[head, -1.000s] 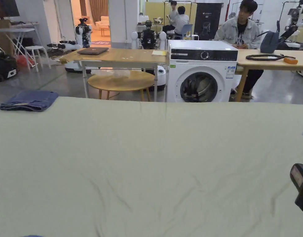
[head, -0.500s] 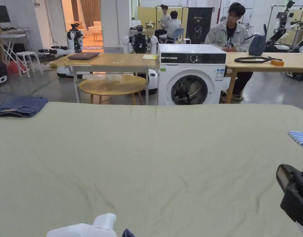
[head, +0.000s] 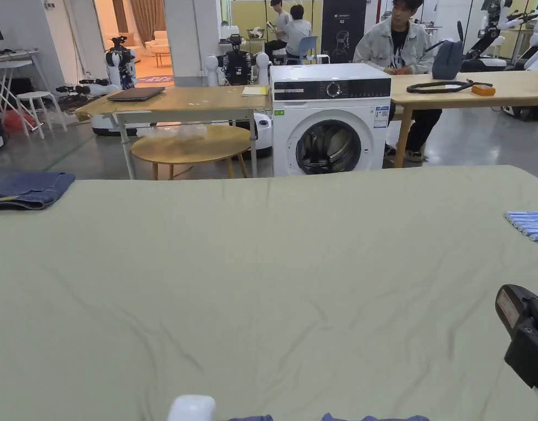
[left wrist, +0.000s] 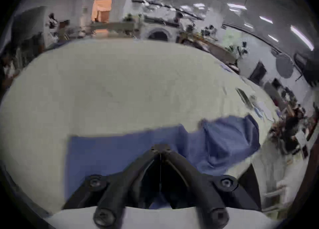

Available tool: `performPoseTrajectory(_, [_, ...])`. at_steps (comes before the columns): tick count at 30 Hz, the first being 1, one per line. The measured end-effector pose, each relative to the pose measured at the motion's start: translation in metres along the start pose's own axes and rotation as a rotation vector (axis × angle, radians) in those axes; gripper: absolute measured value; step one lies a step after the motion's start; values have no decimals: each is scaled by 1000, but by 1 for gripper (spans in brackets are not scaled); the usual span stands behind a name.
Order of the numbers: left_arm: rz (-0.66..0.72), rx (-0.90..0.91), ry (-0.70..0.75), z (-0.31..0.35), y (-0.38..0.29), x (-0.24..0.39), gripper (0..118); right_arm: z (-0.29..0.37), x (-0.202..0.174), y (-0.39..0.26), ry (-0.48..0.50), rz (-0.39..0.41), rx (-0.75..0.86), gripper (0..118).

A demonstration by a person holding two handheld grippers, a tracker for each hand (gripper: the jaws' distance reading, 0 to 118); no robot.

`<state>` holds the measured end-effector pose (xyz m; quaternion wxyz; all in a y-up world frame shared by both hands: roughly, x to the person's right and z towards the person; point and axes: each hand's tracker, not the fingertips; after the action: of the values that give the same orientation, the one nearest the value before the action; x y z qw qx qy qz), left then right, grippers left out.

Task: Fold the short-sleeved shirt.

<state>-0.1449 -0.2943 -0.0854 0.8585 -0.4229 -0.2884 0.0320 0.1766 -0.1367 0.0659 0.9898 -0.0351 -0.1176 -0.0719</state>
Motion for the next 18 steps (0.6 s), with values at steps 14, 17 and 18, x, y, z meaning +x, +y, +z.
performPoseTrajectory(14, [223, 100, -415, 27, 23, -30, 13, 4, -2, 3, -13, 16, 1, 0])
performPoseTrajectory(17, [383, 126, -561, 54, 26, -99, 104, 2, -7, 1, -3, 20, -6, 0])
performPoseTrajectory(18, [420, 129, -553, 59, 23, -118, 114, 1, -8, 1, 1, 18, -9, 0])
